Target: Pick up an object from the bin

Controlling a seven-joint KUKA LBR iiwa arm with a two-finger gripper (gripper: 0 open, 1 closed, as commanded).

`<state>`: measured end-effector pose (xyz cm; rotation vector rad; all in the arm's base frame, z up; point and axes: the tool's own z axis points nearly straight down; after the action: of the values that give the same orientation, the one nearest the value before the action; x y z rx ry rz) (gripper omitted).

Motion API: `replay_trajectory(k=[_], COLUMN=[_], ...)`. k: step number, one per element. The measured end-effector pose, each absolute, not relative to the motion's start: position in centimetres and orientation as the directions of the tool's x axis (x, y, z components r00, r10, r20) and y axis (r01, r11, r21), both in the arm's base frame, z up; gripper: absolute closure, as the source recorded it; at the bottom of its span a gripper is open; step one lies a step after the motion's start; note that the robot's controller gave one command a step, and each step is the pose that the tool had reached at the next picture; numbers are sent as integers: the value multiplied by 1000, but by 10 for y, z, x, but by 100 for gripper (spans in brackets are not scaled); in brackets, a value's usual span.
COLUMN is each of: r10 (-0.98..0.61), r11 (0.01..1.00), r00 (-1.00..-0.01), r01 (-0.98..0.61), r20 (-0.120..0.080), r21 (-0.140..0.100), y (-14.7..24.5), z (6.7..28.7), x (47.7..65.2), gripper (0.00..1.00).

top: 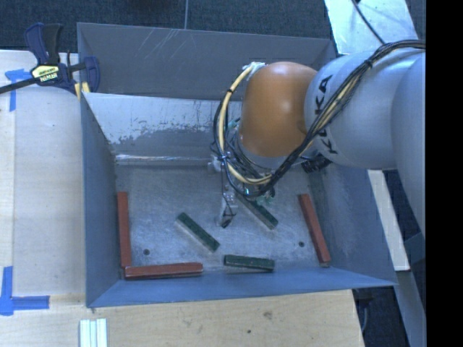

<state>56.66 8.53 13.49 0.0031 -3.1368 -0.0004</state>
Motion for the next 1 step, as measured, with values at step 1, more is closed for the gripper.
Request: replay_trajectory(k=[1], r10=[102], r11=[995], r00=[-995], r01=[102], r20=[5], r21=[0], y=[123], z=[69], x=[521], gripper=[0])
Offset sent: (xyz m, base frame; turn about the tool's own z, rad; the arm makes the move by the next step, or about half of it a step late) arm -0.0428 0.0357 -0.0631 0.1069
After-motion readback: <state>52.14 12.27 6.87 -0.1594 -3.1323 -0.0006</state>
